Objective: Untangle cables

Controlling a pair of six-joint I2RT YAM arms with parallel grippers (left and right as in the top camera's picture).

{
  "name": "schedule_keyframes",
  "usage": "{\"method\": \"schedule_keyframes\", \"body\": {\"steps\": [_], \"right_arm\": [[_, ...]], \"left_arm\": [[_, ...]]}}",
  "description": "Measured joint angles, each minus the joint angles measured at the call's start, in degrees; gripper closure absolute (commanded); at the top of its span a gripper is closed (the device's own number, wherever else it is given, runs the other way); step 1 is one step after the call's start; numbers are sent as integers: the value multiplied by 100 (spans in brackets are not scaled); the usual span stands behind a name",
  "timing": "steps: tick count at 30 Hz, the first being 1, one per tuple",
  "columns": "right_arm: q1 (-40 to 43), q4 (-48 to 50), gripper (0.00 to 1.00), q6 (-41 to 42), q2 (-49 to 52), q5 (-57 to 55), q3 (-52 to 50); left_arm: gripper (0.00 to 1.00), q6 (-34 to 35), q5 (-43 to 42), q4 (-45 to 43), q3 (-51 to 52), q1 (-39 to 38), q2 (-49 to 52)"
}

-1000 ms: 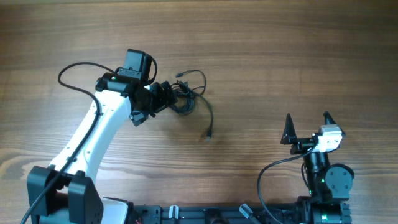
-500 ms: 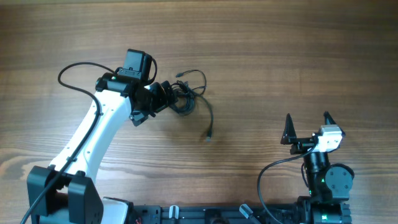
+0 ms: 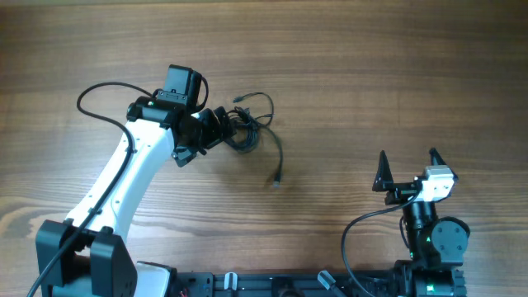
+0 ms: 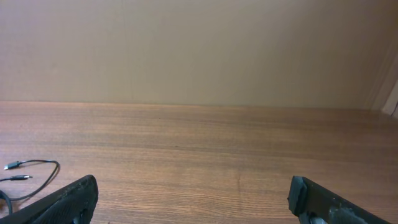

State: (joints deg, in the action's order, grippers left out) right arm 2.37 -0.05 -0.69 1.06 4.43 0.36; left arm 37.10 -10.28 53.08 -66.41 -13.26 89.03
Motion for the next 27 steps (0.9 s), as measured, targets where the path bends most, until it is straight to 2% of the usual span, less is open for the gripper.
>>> {"method": "schedule_keyframes", "body": {"steps": [14, 27], "right_arm": [[0, 0, 0, 2, 0, 0, 0], [0, 0, 0, 2, 0, 0, 0]], "left_arm": [[0, 0, -7, -2, 0, 0, 0], [0, 0, -483, -472, 4, 0, 0]]}}
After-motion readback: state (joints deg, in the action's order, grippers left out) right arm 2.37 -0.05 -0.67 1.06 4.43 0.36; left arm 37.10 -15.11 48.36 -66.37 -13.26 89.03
